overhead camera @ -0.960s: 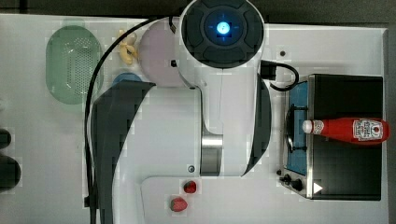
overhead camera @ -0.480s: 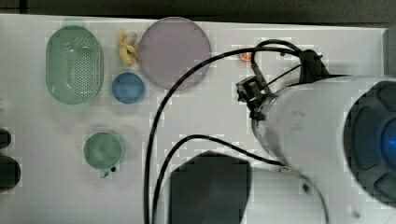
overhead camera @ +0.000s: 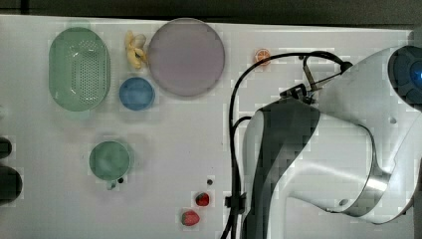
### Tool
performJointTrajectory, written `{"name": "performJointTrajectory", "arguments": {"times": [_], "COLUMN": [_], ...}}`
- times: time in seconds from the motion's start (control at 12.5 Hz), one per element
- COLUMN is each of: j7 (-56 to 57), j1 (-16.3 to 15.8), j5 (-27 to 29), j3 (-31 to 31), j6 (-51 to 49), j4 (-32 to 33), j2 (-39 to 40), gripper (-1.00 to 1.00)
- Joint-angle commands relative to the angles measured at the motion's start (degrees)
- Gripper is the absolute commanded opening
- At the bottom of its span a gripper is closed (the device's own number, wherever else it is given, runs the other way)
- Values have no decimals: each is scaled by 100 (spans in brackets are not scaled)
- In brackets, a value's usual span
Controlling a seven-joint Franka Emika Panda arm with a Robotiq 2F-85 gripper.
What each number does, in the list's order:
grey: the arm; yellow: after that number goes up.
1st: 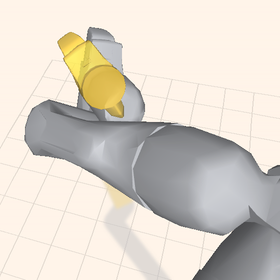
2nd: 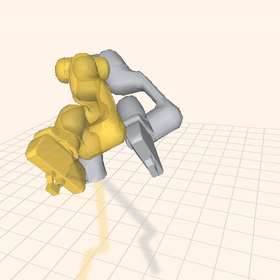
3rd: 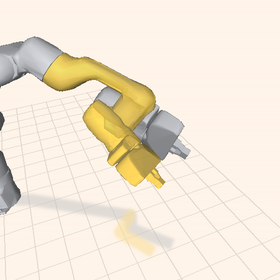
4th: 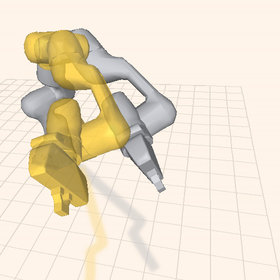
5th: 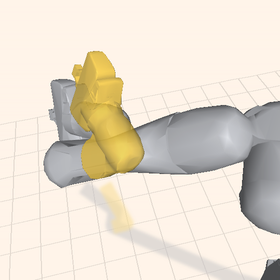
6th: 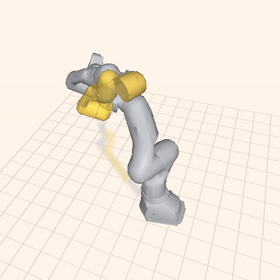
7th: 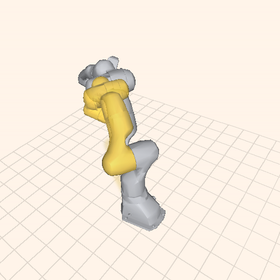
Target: Pick Ketchup from oven and place it on table.
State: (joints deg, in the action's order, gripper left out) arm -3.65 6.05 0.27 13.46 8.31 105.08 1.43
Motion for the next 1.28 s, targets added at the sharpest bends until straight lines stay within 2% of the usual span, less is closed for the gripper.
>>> {"name": "performJointTrajectory", "arguments": {"times": [0.08,0.32,0.56,0.72,0.96,1.28], "j7": [234,234,238,238,238,238], "j1": [226,238,267,309,460,527], "j5": [-80,-80,-70,-50,630,930], "j3": [654,1334,1764,1928,2005,2004], "j6": [691,1477,2257,2387,2391,2502], "j4": [-171,-171,-173,-175,-181,-175], "j2": [57,482,867,1093,1393,1748], "gripper": [100,100,100,100,100,100]}}
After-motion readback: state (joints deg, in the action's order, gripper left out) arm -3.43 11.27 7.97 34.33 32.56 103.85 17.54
